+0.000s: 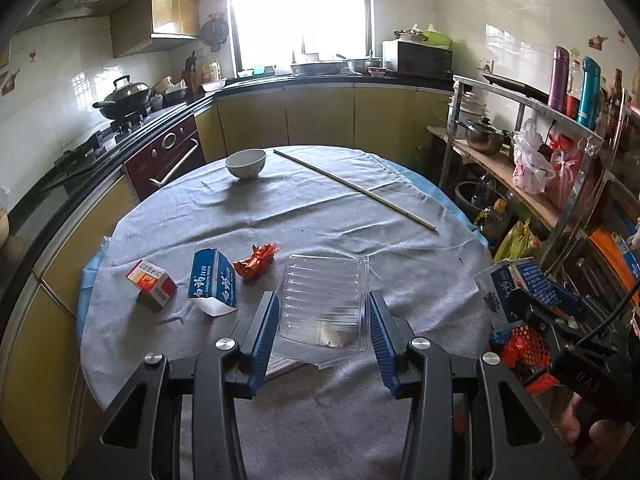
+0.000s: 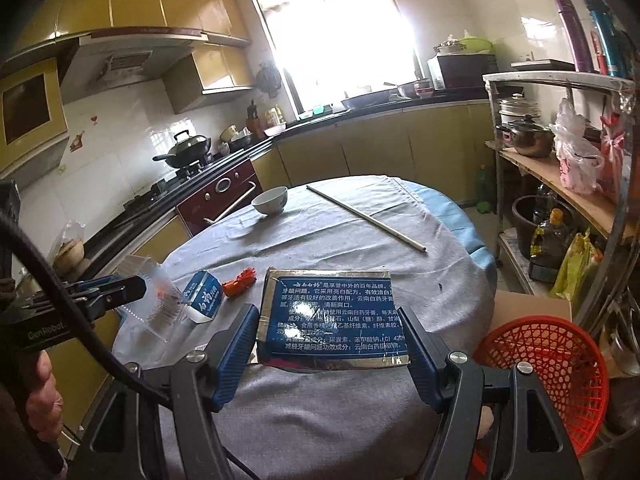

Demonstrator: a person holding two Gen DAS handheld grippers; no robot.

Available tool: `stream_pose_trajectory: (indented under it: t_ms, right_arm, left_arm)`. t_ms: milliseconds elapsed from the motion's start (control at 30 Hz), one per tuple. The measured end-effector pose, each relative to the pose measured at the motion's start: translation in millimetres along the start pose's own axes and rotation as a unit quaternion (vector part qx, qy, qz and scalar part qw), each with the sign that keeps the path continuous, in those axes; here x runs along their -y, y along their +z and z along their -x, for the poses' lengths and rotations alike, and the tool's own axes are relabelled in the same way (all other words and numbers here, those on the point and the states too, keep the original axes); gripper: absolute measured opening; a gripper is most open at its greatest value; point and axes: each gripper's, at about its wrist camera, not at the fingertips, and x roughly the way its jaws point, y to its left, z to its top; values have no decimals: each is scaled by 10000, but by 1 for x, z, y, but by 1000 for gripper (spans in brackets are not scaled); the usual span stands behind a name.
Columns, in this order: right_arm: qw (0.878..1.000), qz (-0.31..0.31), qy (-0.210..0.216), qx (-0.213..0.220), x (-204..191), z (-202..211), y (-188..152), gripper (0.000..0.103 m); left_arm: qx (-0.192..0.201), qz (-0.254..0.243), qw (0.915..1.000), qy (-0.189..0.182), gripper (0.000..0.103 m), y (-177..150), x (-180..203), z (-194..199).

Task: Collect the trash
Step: 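Carry the tray and the toothpaste box toward the red basket with both tools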

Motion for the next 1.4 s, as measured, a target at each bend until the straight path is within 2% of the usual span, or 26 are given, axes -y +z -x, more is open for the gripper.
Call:
stream_pose_trajectory:
  t_ms: [633,1400]
  right_arm:
    - [9993,-255,-104,246,29,38,-4,73]
    - [9973,-642,-206,283,66,50,-8,73]
  left_arm:
    - [77,-353,9993,-45,47,-3,39,11]
    - [-58,-695,9974,-164,47,-2,80,4]
